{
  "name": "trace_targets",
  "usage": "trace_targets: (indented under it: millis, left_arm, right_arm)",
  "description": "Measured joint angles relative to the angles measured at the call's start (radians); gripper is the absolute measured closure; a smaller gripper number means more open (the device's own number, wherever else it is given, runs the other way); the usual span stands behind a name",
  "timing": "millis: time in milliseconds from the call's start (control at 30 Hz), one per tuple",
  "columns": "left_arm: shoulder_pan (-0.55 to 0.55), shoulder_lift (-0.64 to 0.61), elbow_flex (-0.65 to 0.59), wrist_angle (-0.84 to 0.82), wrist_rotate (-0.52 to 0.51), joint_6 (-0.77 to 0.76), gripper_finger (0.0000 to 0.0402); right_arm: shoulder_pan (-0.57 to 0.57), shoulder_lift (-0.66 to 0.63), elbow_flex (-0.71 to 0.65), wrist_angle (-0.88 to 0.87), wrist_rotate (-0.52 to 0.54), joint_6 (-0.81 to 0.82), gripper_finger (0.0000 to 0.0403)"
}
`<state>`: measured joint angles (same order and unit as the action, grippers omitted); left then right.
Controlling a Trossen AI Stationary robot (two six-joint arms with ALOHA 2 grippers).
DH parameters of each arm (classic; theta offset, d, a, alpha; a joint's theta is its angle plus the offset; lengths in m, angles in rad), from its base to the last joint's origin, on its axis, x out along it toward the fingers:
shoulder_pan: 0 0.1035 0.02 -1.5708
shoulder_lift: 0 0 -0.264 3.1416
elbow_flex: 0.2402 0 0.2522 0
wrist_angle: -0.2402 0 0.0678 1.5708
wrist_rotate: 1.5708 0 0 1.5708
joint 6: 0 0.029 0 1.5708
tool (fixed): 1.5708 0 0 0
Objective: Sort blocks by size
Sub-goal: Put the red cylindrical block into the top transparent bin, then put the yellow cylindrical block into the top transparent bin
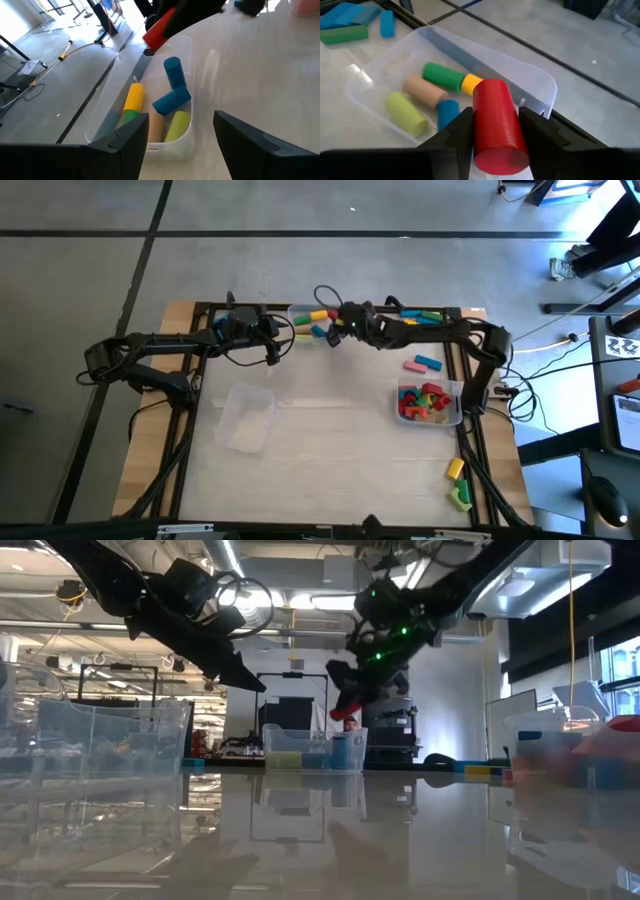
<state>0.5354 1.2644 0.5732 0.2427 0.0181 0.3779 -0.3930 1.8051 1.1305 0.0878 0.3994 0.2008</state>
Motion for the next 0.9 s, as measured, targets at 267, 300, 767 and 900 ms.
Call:
trace_targets:
  millis: [267, 300, 767, 900]
  left_arm:
    - [0.0, 0.0, 0.0, 0.002, 0.0, -0.011, 0.0183]
    - [0.0, 0.0, 0.0, 0.004, 0.0, -0.005, 0.0183]
    - [0.0, 0.0, 0.0, 0.005, 0.0, -0.057, 0.0183]
    - [0.0, 0.0, 0.0, 0.004, 0.0, -0.057, 0.0183]
  right_arm:
    - [-0.068, 0.079, 0.0, 0.096, -0.081, 0.001, 0.0256]
    - [-0.072, 0.082, 0.0, 0.095, -0.083, 0.0, 0.025]
    - [-0.029, 0.038, -0.001, 0.037, -0.105, -0.031, 0.0129]
    - [0.029, -0.066, 0.0, -0.066, -0.105, -0.035, 0.0131]
